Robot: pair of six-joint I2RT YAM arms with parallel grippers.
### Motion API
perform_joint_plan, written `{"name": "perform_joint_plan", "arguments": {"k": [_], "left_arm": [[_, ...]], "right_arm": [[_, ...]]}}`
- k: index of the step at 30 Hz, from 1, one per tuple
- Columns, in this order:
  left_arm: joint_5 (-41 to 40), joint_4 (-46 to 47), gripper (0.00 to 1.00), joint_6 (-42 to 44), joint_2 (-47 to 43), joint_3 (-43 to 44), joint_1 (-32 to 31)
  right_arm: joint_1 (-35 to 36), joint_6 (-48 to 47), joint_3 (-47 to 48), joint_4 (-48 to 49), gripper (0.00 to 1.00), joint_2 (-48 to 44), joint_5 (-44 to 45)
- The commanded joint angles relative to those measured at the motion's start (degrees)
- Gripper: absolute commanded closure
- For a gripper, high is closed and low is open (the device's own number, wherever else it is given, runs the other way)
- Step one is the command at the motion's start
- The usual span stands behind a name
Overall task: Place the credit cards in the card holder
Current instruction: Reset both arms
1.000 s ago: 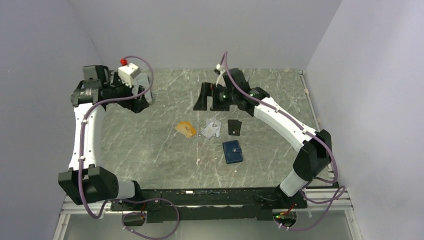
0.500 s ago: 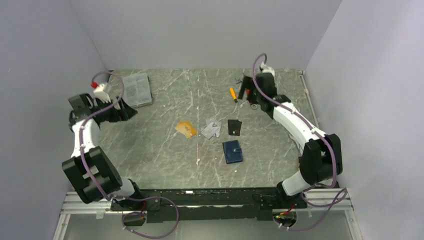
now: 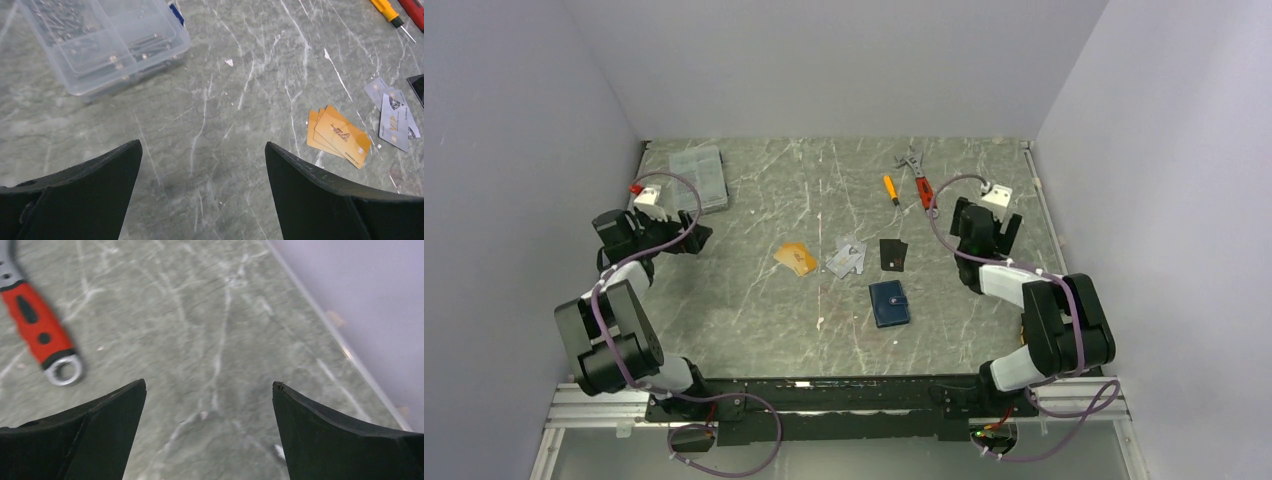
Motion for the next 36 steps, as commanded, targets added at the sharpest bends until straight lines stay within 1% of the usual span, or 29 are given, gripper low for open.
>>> {"name": "perform_joint_plan", "arguments": {"k": [1, 5, 9, 13, 16, 18, 19, 21, 23, 24, 25, 26, 27, 28, 30, 31, 32, 33, 34, 35, 36], "left_arm": [[0.2, 10.5, 0.01, -2.6, 2.7, -2.0, -0.8], [-1.7, 13.2, 0.01, -3.7, 3.2, -3.8, -1.7], [-5.0, 16.0, 0.01, -2.1, 0.0, -7.3, -4.2], [-10.2, 18.5, 0.01, -1.0, -3.5, -11.1, -6.5], [-12.1, 18.5, 0.01, -0.8, -5.0, -12.2, -6.6], [-13.0, 20.2, 0.01, -1.2, -5.6, -13.2, -6.6], [-13.7, 22.6, 0.01, -2.2, -5.9, -14.2, -6.6], [-12.0, 27.9, 0.01, -5.3, -6.9, -15.9, -6.7], [-15.0, 32.2, 0.01, -5.5, -6.3, -17.5, -9.1], [-16.2, 32.7, 0.01, -3.8, -4.8, -17.7, -11.0], [-18.0, 37.6, 0.01, -3.6, -3.6, -19.4, -12.5], [-19.8, 37.0, 0.01, -1.3, -4.3, -19.6, -14.1], [-22.6, 33.7, 0.01, 0.8, -5.5, -19.2, -16.1], [-24.2, 36.2, 0.01, 1.8, -5.4, -20.7, -17.6], [-25.3, 44.4, 0.01, 2.6, -4.5, -25.5, -18.8], [-25.6, 53.4, 0.01, 2.2, -2.6, -28.0, -19.5], [-25.8, 50.2, 0.01, 3.0, -3.8, -27.4, -19.8], [-25.7, 43.9, 0.01, 3.9, -4.8, -25.3, -19.9], [-25.5, 48.4, 0.01, 2.7, -3.5, -26.0, -19.8], [-25.4, 49.4, 0.01, 2.2, -2.9, -26.6, -19.7], [-25.5, 45.5, 0.01, 3.1, -4.2, -26.0, -19.7]], "right_arm": [[-3.4, -5.7, -4.9, 18.6, 0.0, -3.1, 3.4], [-5.8, -3.4, -4.8, 16.4, 0.0, -3.9, 2.4], [-6.4, -1.2, -4.0, 8.8, 0.0, -5.5, 0.1], [-7.0, 0.0, -4.9, 8.9, 0.0, -6.4, -0.2], [-7.0, 0.8, -5.3, 8.7, 0.0, -6.6, 0.6], [-7.1, 2.2, -6.5, 9.3, 0.0, -6.7, 1.3], [-7.1, 2.4, -7.4, 10.3, 0.0, -6.8, 1.3], [-7.2, 2.2, -9.7, 13.1, 0.0, -7.0, 0.9], [-7.1, 2.3, -12.0, 16.6, 0.0, -7.3, 0.9], [-7.1, 2.3, -13.6, 18.9, 0.0, -7.1, 0.8], [-7.1, 2.5, -15.0, 21.4, 0.0, -7.0, 1.0], [-7.1, 2.8, -16.2, 23.3, 0.0, -6.8, 1.4], [-7.2, 3.1, -17.3, 25.0, 0.0, -6.7, 1.7], [-7.2, 3.3, -18.4, 27.0, 0.0, -6.5, 1.8], [-7.2, 2.1, -20.0, 30.9, 0.0, -5.9, 0.7], [-7.1, 1.2, -20.5, 32.1, 0.0, -6.0, -1.3], [-7.2, -0.6, -21.3, 34.2, 0.0, -5.7, -4.4], [-7.1, -2.6, -22.0, 35.9, 0.0, -5.1, -8.8], [-7.1, -5.1, -23.1, 38.5, 0.0, -4.0, -14.1], [-6.9, -7.7, -23.9, 43.7, 0.0, -1.3, -18.1], [-6.7, -8.5, -23.1, 44.9, 0.0, 0.4, -18.0]]}}
